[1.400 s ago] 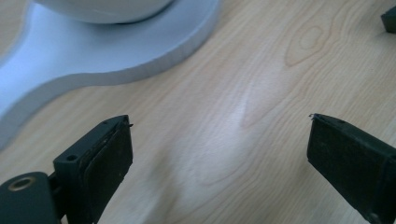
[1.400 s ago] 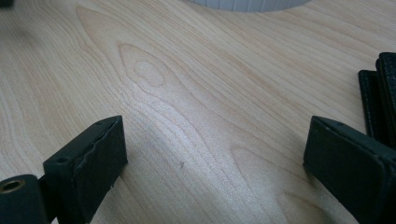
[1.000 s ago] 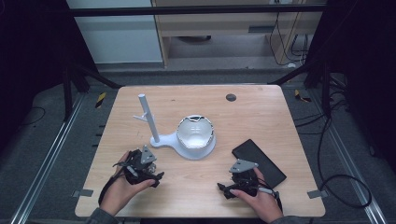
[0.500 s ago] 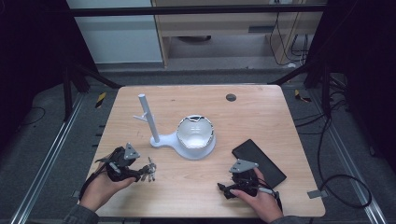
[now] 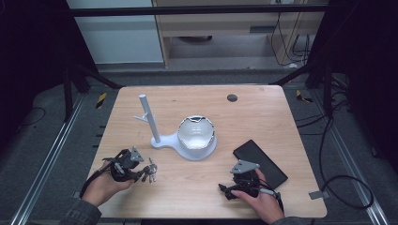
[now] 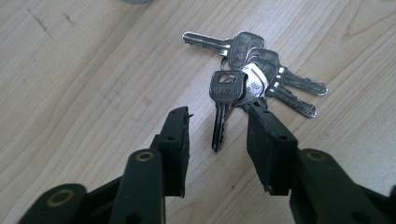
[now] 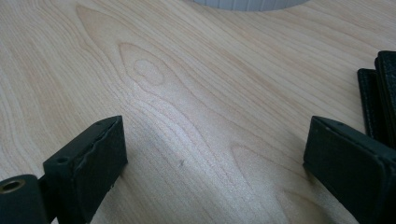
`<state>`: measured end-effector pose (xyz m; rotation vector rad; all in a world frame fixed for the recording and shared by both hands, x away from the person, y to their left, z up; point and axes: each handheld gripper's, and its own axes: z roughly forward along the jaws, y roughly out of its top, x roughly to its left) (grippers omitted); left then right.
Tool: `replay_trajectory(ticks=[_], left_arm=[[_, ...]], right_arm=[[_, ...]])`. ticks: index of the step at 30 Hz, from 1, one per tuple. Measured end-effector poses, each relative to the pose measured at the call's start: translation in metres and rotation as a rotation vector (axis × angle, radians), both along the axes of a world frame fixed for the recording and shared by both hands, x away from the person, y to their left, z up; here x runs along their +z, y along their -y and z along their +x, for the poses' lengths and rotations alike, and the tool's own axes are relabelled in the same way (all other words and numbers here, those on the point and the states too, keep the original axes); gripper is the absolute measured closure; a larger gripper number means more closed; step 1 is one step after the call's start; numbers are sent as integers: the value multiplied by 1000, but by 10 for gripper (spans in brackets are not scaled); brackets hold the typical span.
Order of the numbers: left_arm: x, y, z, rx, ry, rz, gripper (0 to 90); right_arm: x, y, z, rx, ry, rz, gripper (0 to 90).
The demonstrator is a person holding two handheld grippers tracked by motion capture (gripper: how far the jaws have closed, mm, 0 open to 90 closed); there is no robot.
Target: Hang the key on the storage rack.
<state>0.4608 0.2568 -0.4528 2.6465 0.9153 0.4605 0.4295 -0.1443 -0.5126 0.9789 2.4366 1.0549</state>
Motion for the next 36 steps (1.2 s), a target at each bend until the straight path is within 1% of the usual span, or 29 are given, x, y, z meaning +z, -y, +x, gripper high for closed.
replay_trajectory(ticks=[1,5,6,9,12,13,17,19,24,30,31,33,34,35,36], left_arm=[[-2,0,1,-8,-9,12,612],[-4,1,4,-14,-16,23,623],[-5,1,4,-22,-22,32,626],[-6,3,6,-28,-20,57,627],[-7,3,8,-31,-25,69,634],[-8,3,9,-31,-30,63,634],[-10,4,9,-45,-46,77,652],[-10,4,10,-45,-46,80,653],[-13,4,12,-43,-62,81,681],[-13,5,13,-46,-85,69,728],[-13,6,14,-44,-97,62,754],[-12,6,15,-44,-102,59,760],[-13,5,15,-41,-106,55,778],[-13,5,17,-35,-117,41,793],[-13,5,17,-35,-117,41,799]], right_arm=[[0,0,0,0,0,0,60],[0,0,0,0,0,0,60],[0,0,0,0,0,0,60],[0,0,0,0,0,0,60],[0,0,0,0,0,0,60],[0,0,0,0,0,0,60],[0,0,0,-1,0,1,60],[0,0,0,-1,0,1,60],[0,0,0,-2,0,1,60],[0,0,0,-2,1,1,60],[0,0,0,-2,1,1,60],[0,0,0,-2,2,0,60],[0,0,0,-2,1,1,60],[0,0,0,-3,1,0,60],[0,0,0,-3,1,0,60]])
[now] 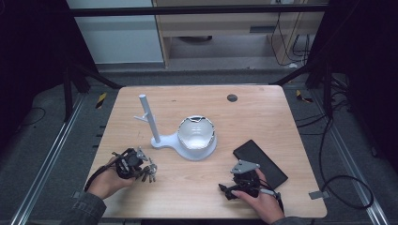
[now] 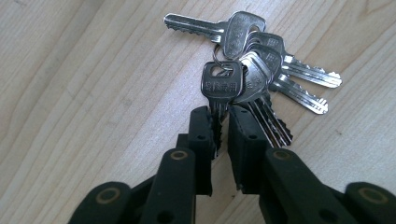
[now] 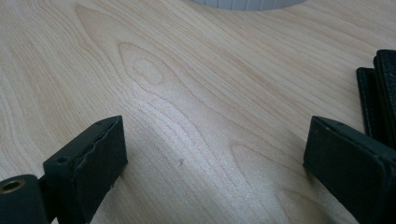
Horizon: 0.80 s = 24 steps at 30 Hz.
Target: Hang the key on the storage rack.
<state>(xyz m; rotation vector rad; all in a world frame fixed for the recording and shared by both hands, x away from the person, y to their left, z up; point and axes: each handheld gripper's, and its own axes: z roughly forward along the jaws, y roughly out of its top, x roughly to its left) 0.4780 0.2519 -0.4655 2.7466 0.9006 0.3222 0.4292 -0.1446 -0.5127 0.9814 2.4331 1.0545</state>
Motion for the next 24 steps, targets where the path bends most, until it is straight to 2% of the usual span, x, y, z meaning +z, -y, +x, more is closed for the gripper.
replay_trajectory(ticks=[9,11,12,17,24], left_arm=[[0,-1,6,20,-23,-9,846],[1,-2,6,32,-7,-13,882],[1,-3,7,34,-12,-20,892],[-1,-6,9,44,-14,-43,891],[-1,-7,9,40,-10,-48,895]], right_arm=[[0,0,0,-2,-1,1,59],[0,0,0,-4,-2,0,59],[0,0,0,-5,-2,0,59],[0,0,-1,-5,-4,2,58],[0,0,-1,-6,-4,2,58]])
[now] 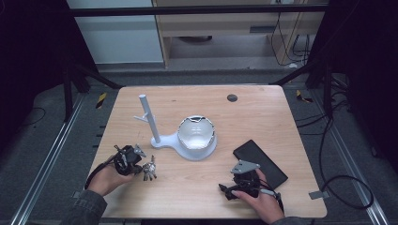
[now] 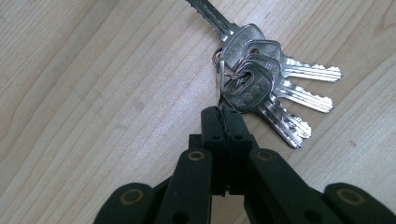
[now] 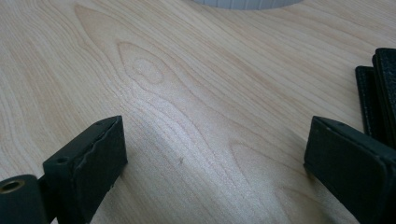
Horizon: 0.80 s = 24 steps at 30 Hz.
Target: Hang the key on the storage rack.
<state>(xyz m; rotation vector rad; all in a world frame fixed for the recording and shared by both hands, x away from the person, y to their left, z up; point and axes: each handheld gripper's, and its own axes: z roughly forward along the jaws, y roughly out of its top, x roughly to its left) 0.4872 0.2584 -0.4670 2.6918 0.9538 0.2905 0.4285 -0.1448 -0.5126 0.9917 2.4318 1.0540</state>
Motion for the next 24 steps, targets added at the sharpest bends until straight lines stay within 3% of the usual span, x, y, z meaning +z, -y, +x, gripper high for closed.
replay_trajectory(ticks=[2,3,8,10,11,13,14,18,19,24], left_arm=[[0,-1,0,2,-3,-13,897],[2,-3,0,14,-6,-51,897],[16,-7,-2,26,6,-68,898],[32,-8,-5,23,30,-64,898],[32,-8,-5,23,30,-64,898],[51,-9,-10,15,56,-71,898],[51,-9,-10,15,56,-71,898],[76,-7,-17,-1,94,-61,898],[87,-7,-19,-8,106,-63,898],[107,-9,-20,-1,136,-79,899]], right_arm=[[0,0,0,0,0,0,58],[0,0,0,0,0,0,58],[0,0,0,0,0,0,57],[0,0,0,-1,-1,0,58],[0,0,0,-1,-1,0,58],[0,0,-1,-2,-1,-1,57],[0,0,-1,-2,-1,-1,57],[0,0,-1,-2,-1,0,58],[0,0,-1,-3,-1,0,57],[0,0,-1,-2,-1,0,57]])
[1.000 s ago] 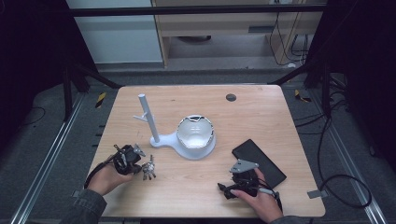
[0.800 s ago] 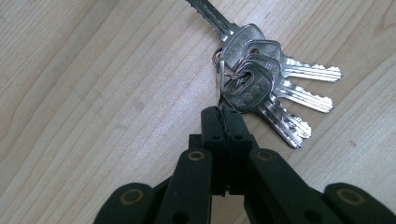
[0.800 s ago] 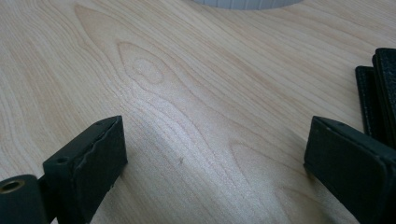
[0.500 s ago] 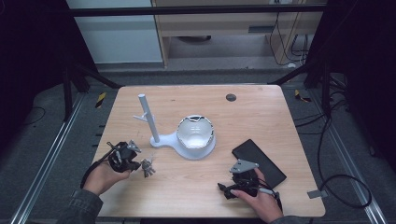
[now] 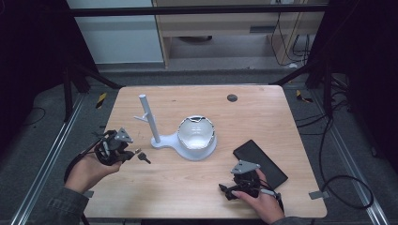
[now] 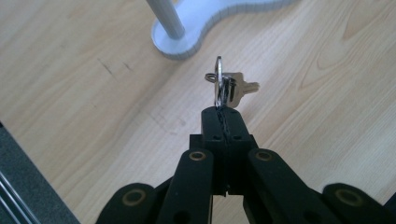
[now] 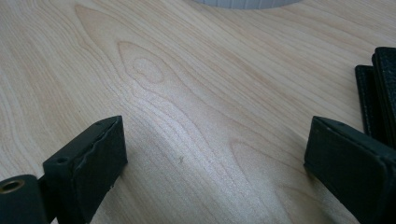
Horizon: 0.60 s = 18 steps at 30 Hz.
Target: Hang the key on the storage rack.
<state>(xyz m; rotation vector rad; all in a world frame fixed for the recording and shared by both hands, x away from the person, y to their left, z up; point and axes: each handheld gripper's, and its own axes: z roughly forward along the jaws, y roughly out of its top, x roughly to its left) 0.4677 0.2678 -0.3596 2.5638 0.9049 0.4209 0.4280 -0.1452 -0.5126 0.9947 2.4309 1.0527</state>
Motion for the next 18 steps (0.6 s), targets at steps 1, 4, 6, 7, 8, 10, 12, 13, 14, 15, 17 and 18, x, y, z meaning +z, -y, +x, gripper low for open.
replay_trajectory(ticks=[1,4,6,7,8,10,12,13,14,15,17,18], left_arm=[[8,-1,0,1,13,8,899],[16,-1,1,4,24,13,899],[27,-3,1,2,33,-11,899],[38,-3,0,0,49,-26,899],[38,-3,0,0,49,-26,899],[48,-2,-2,-4,63,-38,899],[59,0,-3,-15,74,-42,899],[63,1,-3,-16,81,-46,899],[68,2,-3,-19,86,-44,899],[72,3,-2,-17,94,-44,899],[79,5,1,-13,101,-46,899],[83,6,3,-13,101,-48,899]], right_arm=[[0,0,0,0,0,0,57],[0,0,0,0,0,0,57],[0,0,0,0,0,0,57],[0,0,0,0,0,-1,56],[0,0,0,0,0,0,57],[0,0,0,-1,0,-1,56],[0,0,0,0,0,0,56],[0,0,0,0,0,0,56],[0,0,0,0,0,0,56],[0,0,0,-1,-1,0,55],[0,0,0,-1,0,0,56],[0,0,0,-1,0,-1,55]])
